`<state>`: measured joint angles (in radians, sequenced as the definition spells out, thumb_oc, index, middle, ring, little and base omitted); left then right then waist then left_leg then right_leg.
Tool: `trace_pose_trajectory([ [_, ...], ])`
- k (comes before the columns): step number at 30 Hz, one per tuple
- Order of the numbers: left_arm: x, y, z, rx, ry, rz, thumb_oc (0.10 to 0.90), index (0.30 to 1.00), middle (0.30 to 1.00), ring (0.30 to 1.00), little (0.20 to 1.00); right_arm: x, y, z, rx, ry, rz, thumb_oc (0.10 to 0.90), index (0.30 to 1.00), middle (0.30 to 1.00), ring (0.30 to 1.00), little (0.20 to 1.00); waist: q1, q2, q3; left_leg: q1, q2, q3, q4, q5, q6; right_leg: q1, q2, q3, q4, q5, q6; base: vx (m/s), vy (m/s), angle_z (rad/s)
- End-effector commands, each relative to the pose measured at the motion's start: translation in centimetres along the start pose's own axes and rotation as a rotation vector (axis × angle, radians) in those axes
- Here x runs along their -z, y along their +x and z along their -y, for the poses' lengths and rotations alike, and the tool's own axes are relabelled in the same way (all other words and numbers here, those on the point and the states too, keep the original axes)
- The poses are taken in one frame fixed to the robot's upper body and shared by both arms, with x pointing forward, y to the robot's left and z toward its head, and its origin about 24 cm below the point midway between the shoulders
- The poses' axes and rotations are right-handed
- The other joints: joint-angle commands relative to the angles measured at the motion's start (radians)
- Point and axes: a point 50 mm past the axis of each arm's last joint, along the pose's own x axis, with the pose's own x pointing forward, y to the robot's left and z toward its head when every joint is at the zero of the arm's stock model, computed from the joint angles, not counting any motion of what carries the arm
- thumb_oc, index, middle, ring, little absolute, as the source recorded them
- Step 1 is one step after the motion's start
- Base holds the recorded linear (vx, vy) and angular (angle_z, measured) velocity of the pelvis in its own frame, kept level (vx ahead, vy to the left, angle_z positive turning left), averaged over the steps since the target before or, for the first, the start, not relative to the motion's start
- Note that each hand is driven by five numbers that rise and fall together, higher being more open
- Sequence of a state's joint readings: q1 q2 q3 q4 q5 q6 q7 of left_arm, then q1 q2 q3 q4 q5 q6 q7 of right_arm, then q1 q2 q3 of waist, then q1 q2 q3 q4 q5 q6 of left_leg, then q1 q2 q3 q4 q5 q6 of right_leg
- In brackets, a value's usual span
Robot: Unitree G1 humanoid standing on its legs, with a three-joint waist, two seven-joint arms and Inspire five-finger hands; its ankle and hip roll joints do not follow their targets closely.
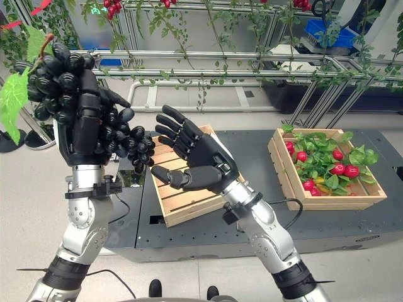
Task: Pick up the fruits from the basket on one side to the basket on the other side
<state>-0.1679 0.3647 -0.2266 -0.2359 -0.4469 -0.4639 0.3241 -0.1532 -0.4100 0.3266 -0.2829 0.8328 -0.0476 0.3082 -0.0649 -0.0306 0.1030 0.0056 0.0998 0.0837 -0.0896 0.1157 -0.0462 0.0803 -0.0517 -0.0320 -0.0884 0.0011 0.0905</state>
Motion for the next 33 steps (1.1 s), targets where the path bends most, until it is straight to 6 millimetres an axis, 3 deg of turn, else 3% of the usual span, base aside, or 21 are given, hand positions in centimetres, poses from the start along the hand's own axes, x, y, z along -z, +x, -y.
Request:
trace_pose_trajectory([
  [1,-1.5,2.0,2.4,0.132,-0.073,0.135,0.400,0.300,0.300,0.300,0.300,-3.8,2.0,-2.8,-0.179,0.012,0.253,0.800,0.900,0.900,0.900,0.900,0.018,-0.010,-0.101,0.077,0.070,-0.003,0.002,-0.122,-0.036,-0.035,-0.073,-0.012,0.001,0.037,0.041,0.00,0.000,0.00],
  [15,-0.3,1.0,3.5,0.213,-0.136,0.048,0.400,0.300,0.300,0.300,0.300,-2.8,2.7,-3.6,-0.199,-0.029,0.187,0.800,0.900,0.900,0.900,0.900,0.027,-0.016,-0.104,0.080,0.070,0.002,0.002,-0.120,-0.033,-0.030,-0.076,-0.018,0.001,0.036,0.042,0.00,0.000,0.00],
  [16,-0.3,1.0,3.5,0.215,-0.140,0.048,0.400,0.300,0.300,0.300,0.300,-2.7,2.7,-3.6,-0.198,-0.036,0.181,0.765,0.848,0.848,0.848,0.848,0.027,-0.016,-0.104,0.080,0.071,0.002,0.002,-0.120,-0.033,-0.030,-0.076,-0.019,0.001,0.035,0.042,0.00,0.000,0.00],
  [17,-0.3,1.0,3.6,0.219,-0.140,0.050,0.400,0.300,0.300,0.300,0.300,-2.7,2.7,-3.5,-0.199,-0.038,0.178,0.585,0.578,0.578,0.578,0.578,0.027,-0.016,-0.103,0.080,0.070,0.003,0.002,-0.121,-0.032,-0.029,-0.076,-0.019,0.001,0.035,0.042,0.00,0.000,0.00],
  [18,-0.3,0.9,3.7,0.223,-0.139,0.054,0.400,0.300,0.300,0.300,0.300,-2.6,2.7,-3.5,-0.197,-0.035,0.177,0.508,0.462,0.462,0.462,0.462,0.027,-0.017,-0.103,0.080,0.070,0.003,0.002,-0.121,-0.031,-0.030,-0.076,-0.019,0.001,0.036,0.042,0.00,0.000,0.00],
  [19,-0.3,1.0,3.8,0.224,-0.140,0.054,0.400,0.300,0.300,0.300,0.300,-2.6,2.7,-3.4,-0.195,-0.033,0.177,0.400,0.300,0.300,0.300,0.300,0.027,-0.017,-0.103,0.080,0.070,0.002,0.002,-0.121,-0.031,-0.030,-0.076,-0.020,0.001,0.036,0.043,0.00,0.000,0.00],
  [33,-0.4,0.9,3.7,0.220,-0.138,0.060,0.400,0.300,0.300,0.300,0.300,-2.6,2.7,-3.2,-0.159,-0.027,0.184,0.400,0.300,0.300,0.300,0.300,0.027,-0.016,-0.100,0.083,0.071,0.005,0.002,-0.121,-0.032,-0.028,-0.075,-0.021,0.001,0.037,0.043,0.00,0.000,0.00],
])
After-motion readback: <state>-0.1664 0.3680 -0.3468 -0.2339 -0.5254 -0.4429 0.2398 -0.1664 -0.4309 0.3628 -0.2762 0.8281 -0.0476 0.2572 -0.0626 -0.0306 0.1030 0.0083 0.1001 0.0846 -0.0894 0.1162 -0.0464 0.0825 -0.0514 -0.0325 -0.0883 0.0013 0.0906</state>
